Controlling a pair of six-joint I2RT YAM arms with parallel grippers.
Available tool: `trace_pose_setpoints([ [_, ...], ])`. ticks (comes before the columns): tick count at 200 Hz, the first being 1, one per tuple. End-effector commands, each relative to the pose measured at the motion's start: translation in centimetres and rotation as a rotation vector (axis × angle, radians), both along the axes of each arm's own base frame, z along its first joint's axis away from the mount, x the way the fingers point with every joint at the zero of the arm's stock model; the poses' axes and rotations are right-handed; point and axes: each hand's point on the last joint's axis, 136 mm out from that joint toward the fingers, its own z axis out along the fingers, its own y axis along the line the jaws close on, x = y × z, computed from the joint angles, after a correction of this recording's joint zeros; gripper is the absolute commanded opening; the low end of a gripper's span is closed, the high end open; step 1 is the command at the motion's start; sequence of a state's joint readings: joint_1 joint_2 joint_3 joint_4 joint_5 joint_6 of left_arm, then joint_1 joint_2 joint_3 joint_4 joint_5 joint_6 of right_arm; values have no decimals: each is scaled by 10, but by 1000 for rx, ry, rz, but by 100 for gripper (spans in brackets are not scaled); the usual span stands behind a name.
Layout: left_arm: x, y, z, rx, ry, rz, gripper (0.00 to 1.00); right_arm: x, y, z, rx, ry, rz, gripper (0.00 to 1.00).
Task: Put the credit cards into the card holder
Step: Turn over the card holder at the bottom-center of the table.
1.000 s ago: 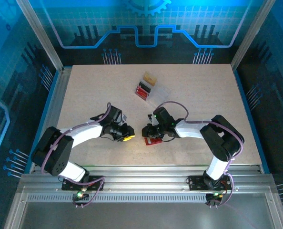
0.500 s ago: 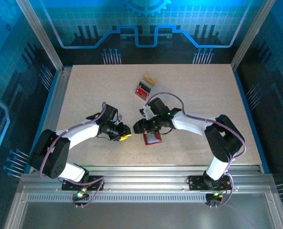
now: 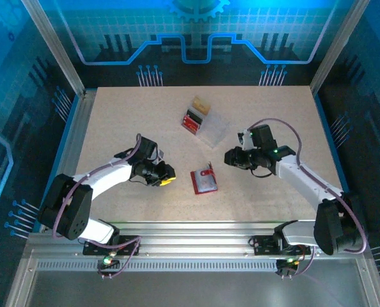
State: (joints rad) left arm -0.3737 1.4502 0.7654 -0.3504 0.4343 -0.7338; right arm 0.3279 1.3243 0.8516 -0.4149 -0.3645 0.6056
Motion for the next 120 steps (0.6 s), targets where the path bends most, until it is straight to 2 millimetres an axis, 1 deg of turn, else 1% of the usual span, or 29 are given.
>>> trace_pose_setpoints([
  [1, 10, -1, 15, 0, -30, -21, 28, -14, 9, -33, -64, 95, 46, 23],
  [10, 12, -3, 18, 0, -35, -30, 28, -16, 23, -40, -90, 102, 93, 23],
  [14, 14, -4, 20, -1, -38, -32, 28, -20, 27, -51, -117, 127, 115, 25],
  [17, 14, -5, 21, 0, -39, -35, 28, -16, 31, -47, -118, 116, 124, 25],
  [25, 17, -7, 24, 0, -44, -44, 28, -17, 43, -54, -137, 123, 164, 29],
  [33, 19, -9, 26, 4, -50, -52, 28, -19, 52, -60, -148, 122, 191, 31],
  [65, 23, -22, 30, 26, -58, -108, 28, -25, 74, -75, -176, 119, 251, 37],
  [86, 26, -34, 28, 34, -53, -141, 28, -28, 75, -90, -249, 130, 267, 39],
  [105, 29, -47, 26, 37, -51, -170, 26, -30, 70, -102, -319, 135, 265, 43],
  [120, 33, -58, 25, 34, -48, -191, 24, -33, 63, -112, -380, 141, 257, 43],
])
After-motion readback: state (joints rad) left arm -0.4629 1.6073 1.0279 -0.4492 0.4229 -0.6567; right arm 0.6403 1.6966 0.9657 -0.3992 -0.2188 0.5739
